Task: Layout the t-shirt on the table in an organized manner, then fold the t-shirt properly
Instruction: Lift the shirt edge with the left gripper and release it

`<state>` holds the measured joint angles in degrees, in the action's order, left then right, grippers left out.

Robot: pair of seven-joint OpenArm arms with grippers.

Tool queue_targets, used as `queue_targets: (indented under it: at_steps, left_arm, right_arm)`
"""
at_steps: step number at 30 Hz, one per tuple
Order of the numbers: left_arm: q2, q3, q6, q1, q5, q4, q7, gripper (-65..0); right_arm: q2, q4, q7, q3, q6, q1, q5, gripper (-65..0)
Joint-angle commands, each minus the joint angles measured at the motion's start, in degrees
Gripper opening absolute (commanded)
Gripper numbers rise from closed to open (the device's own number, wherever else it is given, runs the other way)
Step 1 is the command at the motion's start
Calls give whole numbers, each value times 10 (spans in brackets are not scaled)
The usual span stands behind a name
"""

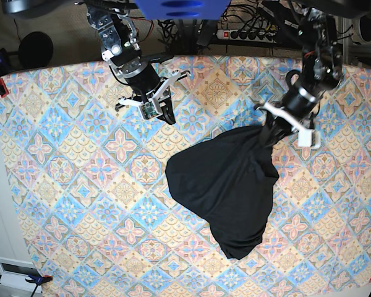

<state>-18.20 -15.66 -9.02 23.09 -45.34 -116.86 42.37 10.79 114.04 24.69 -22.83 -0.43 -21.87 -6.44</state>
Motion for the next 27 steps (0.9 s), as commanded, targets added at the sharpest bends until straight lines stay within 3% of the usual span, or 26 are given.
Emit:
queue_targets:
  at_steps: [1, 4, 10, 12, 16, 19, 24, 27]
  left_arm:
    - [-6, -26, -3, 15, -8, -5, -10, -650]
    - [-5, -82, -3, 59, -10, -5, -10, -650]
    - [-6, -83, -2, 90, -5, 24, -1, -647]
    - [-5, -83, 2, 90, -6, 32, 31, -609]
    - [-4, -84, 3, 89, -12, 42, 106, -450]
    - [-4, -91, -1, 92, -43, 69, 119, -354]
    - [5, -188, -1, 114, -136, 126, 113, -341]
    - [17, -242, -2, 112, -150, 133, 116, -341]
  right_arm:
    - [2, 12, -13, 0, 2, 1, -1, -650]
    - [1, 9, -11, -5, 3, 1, -1, -650]
    - [1, 1, -10, -57, 3, 5, -2, -627]
    - [1, -9, -10, -74, 3, 5, -2, -595]
    - [1, -13, 7, -116, 3, 42, -2, -535]
    - [0, -13, 31, -156, 3, 72, -1, -505]
    - [-2, -14, 34, -223, 3, 117, -1, -496]
    - [-2, -14, 35, -268, 3, 148, -1, -495]
